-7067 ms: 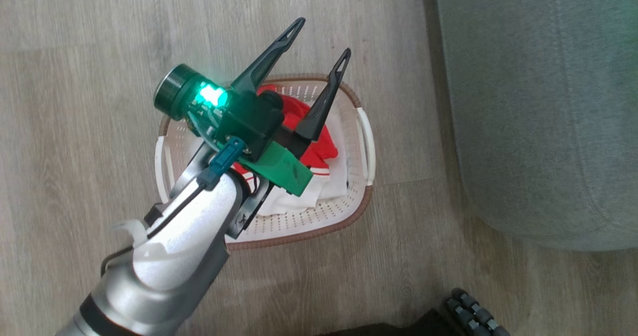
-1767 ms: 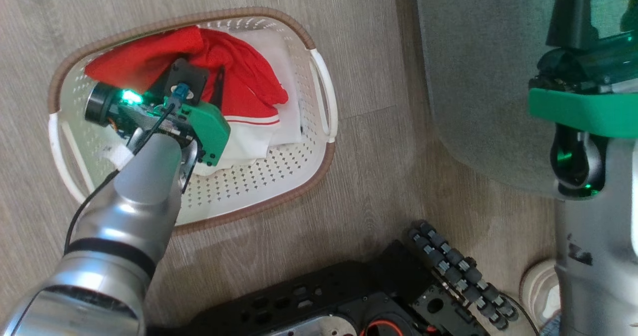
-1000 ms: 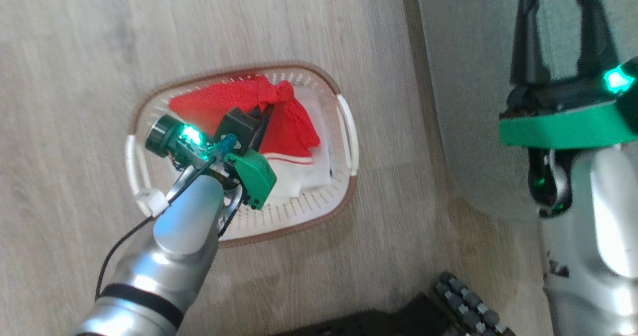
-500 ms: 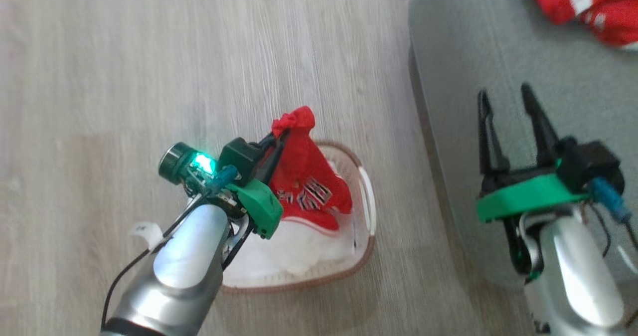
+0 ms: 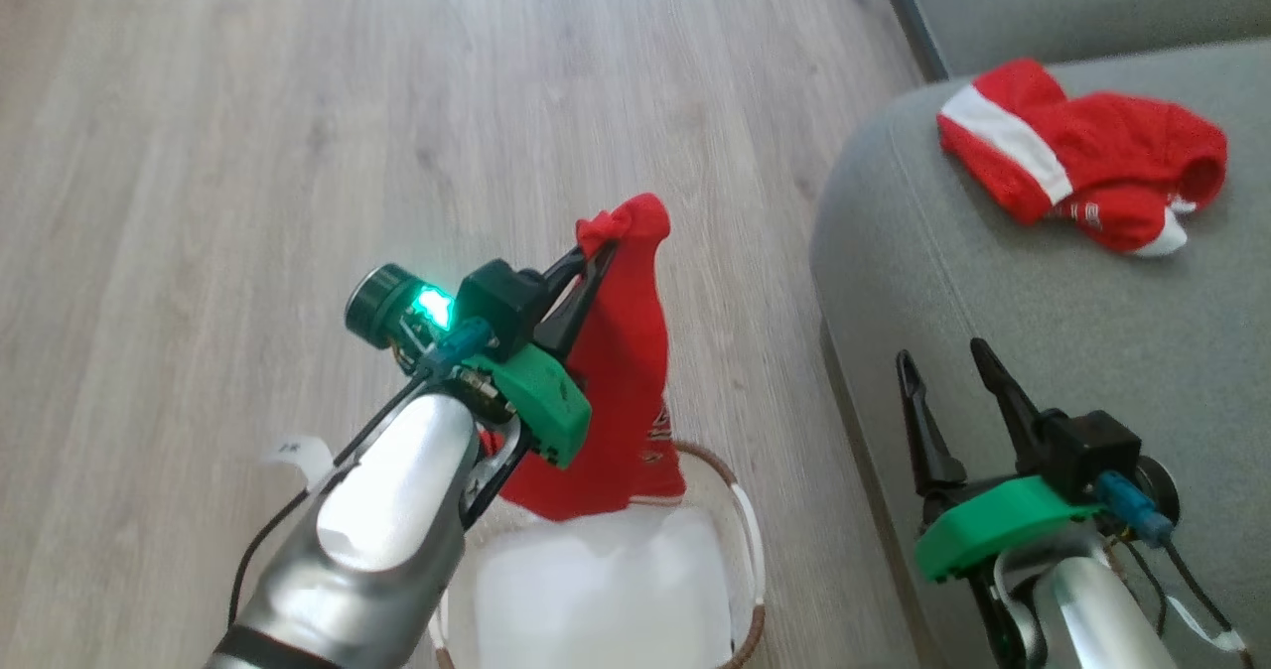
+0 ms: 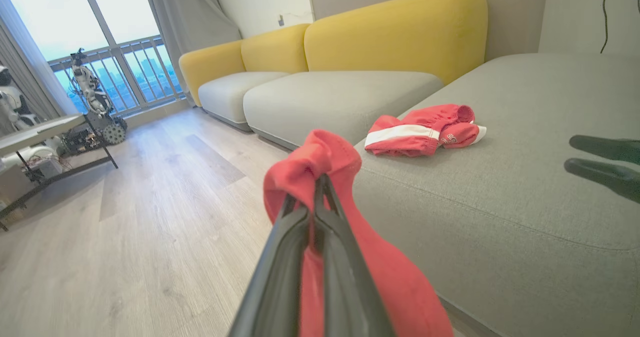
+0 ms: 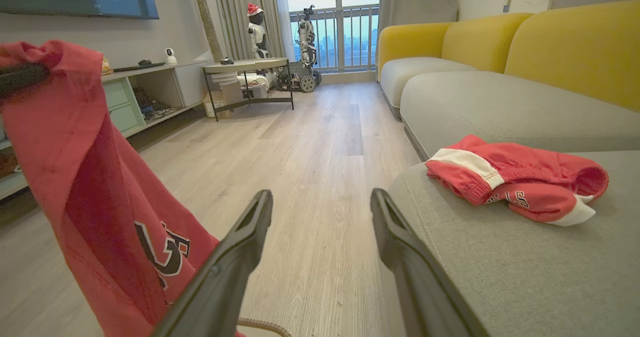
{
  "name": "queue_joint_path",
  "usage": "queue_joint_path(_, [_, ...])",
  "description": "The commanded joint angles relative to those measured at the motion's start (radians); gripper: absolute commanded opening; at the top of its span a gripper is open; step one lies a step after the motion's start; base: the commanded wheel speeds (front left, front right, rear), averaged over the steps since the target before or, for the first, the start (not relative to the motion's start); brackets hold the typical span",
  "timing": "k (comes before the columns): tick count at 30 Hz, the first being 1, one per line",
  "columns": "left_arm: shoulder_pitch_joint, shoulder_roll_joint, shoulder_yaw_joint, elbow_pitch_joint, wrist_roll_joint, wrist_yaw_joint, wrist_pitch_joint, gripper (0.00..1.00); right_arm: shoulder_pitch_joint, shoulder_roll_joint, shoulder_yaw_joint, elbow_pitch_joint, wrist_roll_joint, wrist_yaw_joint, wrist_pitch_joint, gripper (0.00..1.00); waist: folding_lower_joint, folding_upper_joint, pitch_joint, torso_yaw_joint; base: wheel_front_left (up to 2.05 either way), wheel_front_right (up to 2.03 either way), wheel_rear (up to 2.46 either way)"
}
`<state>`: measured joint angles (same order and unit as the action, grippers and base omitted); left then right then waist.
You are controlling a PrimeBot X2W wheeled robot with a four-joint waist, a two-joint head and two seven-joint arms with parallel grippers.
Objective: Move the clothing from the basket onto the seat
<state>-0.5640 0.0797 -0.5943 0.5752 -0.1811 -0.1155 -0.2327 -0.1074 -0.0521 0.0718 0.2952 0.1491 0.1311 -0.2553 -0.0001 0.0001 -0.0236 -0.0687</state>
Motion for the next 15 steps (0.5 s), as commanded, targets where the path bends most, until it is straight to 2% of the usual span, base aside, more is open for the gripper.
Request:
queue_joint_path(1, [-0.073, 0.013, 0.034, -0.046, -0.015, -0.003, 0.004, 0.0, -0.022, 0.002, 0.032, -0.027, -0.011, 0.0, -0.006, 1.0, 0.0001, -0.0001, -0.049, 0.015, 0.0, 0.0, 0.0])
queue_joint_path(15, [-0.176, -0.006, 0.021, -0.062, -0.047, -0.005, 0.049, 0.0, -0.035, 0.002, 0.141, 0.007, 0.025, 0.0, -0.006, 1.0, 0.0001, -0.0001, -0.102, 0.037, 0.0, 0.0, 0.0])
